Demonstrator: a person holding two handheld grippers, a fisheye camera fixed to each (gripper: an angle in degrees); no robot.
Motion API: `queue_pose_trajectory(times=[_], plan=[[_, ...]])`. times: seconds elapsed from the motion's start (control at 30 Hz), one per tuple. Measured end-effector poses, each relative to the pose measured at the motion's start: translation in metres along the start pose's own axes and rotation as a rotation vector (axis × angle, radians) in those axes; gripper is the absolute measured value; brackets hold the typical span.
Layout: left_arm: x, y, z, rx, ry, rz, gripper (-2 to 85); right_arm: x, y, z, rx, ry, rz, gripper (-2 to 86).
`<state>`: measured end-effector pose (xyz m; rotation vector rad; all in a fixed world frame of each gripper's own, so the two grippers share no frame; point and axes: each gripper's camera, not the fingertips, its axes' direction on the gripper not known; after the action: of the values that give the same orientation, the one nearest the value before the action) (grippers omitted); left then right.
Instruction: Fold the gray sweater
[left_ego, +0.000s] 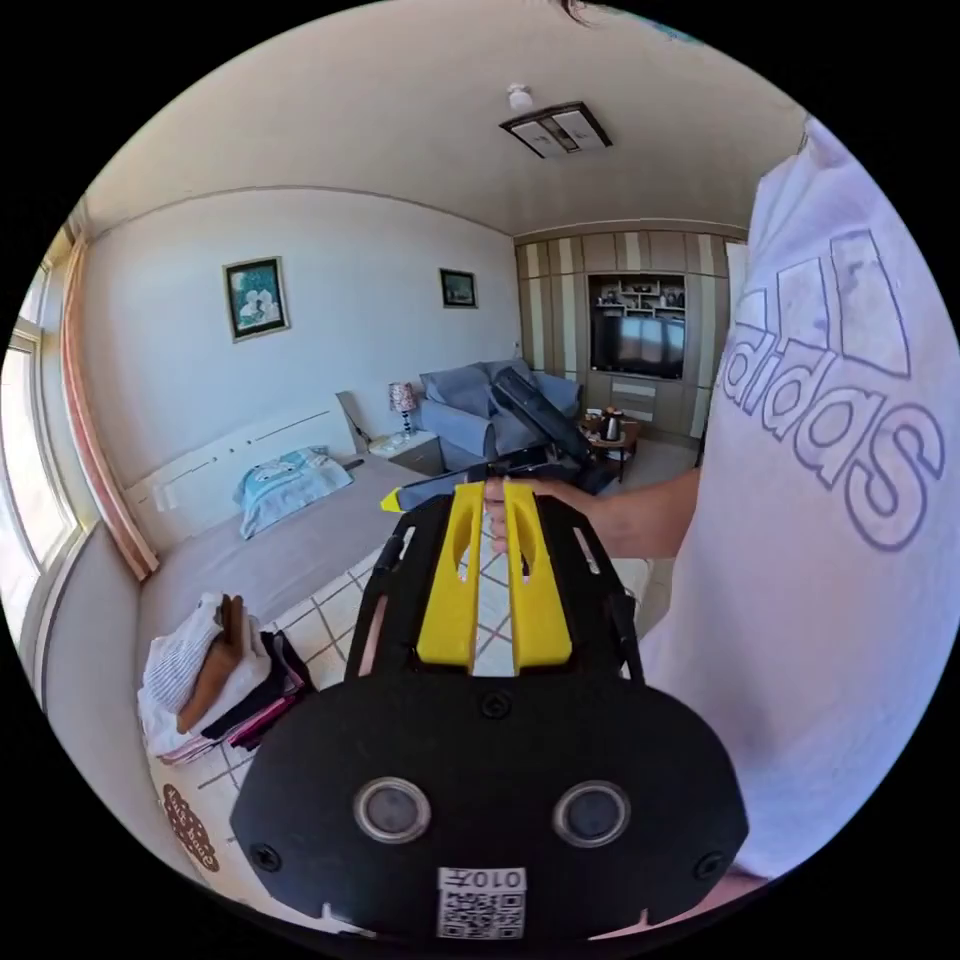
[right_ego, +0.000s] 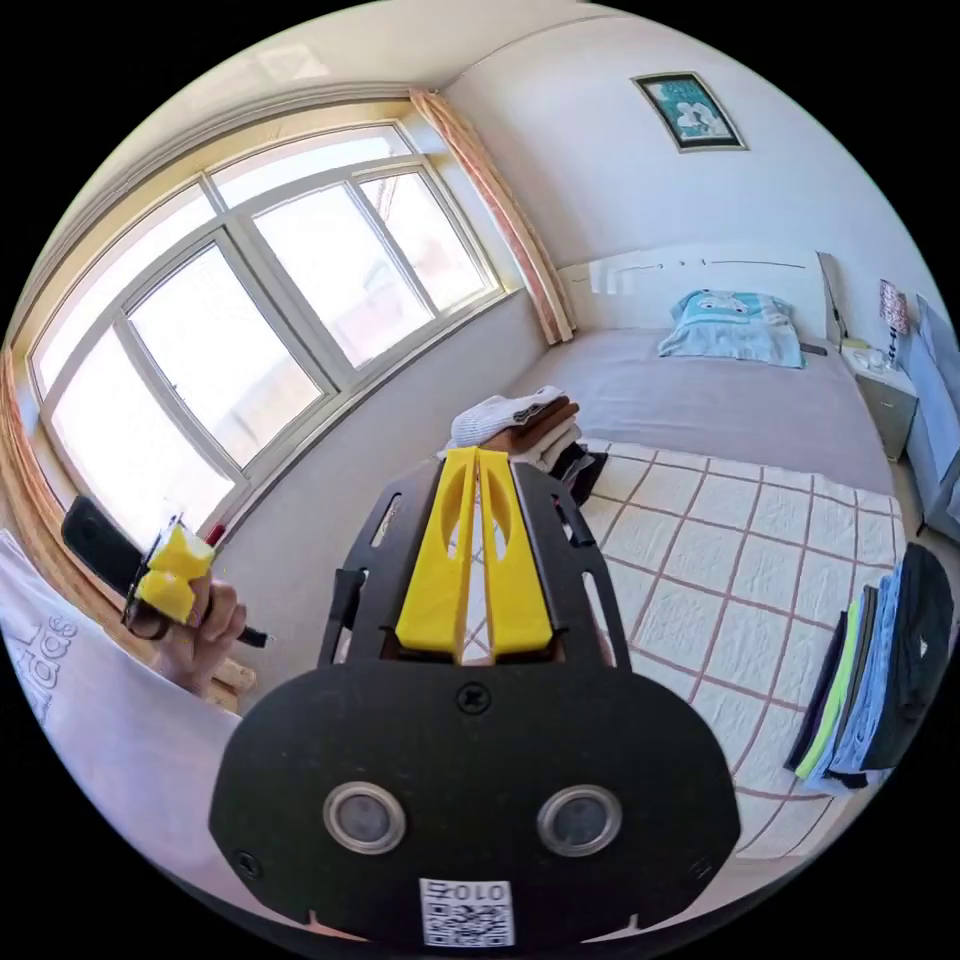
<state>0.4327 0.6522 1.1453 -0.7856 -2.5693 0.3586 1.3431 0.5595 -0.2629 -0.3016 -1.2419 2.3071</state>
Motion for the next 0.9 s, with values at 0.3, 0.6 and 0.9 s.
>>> queue_pose_trajectory(times=[0.3,0.6,0.9], plan=[[0.003,-0.018,-0.177,-0.028,-0.747,-0.092,0.9,-0.078,-0.019,0.01,0.01,-0.114,-0.214,2.3],[-0.083,0.04,-0.273,0.032,-0.96,-0.181,0.9,-0.129,-0.042,0.018,-0.044,-0.08,-0.31,2.5],[-0.321,0.156,-0.3,0.055,-0.833,-0.38,8.9,-0.189,-0.091,0.067,0.058,-0.074,-0.379,4.2]])
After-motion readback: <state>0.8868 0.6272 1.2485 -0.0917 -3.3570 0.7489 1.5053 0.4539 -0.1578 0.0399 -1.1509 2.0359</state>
